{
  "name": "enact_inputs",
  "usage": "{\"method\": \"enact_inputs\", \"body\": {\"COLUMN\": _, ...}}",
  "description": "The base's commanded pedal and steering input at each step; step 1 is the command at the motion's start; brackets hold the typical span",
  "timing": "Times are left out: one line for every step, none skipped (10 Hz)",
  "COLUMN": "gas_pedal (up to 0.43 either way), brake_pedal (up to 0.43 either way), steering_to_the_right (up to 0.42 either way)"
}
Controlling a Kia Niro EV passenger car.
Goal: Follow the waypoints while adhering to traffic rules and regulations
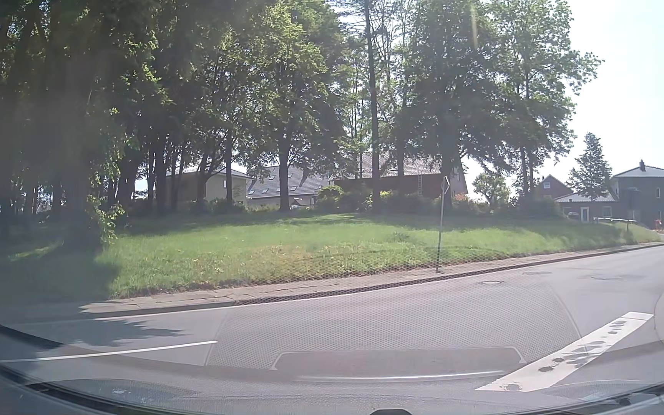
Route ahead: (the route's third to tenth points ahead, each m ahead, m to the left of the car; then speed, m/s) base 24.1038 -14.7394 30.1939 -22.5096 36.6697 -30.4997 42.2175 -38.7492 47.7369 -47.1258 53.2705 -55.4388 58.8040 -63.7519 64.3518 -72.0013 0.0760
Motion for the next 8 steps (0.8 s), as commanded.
{"method": "enact_inputs", "body": {"gas_pedal": 0.000, "brake_pedal": 0.244, "steering_to_the_right": 0.197}}
{"method": "enact_inputs", "body": {"gas_pedal": 0.000, "brake_pedal": 0.244, "steering_to_the_right": 0.197}}
{"method": "enact_inputs", "body": {"gas_pedal": 0.000, "brake_pedal": 0.244, "steering_to_the_right": 0.197}}
{"method": "enact_inputs", "body": {"gas_pedal": 0.000, "brake_pedal": 0.244, "steering_to_the_right": 0.197}}
{"method": "enact_inputs", "body": {"gas_pedal": 0.000, "brake_pedal": 0.244, "steering_to_the_right": 0.197}}
{"method": "enact_inputs", "body": {"gas_pedal": 0.000, "brake_pedal": 0.000, "steering_to_the_right": 0.197}}
{"method": "enact_inputs", "body": {"gas_pedal": 0.000, "brake_pedal": 0.000, "steering_to_the_right": 0.197}}
{"method": "enact_inputs", "body": {"gas_pedal": 0.228, "brake_pedal": 0.000, "steering_to_the_right": 0.197}}
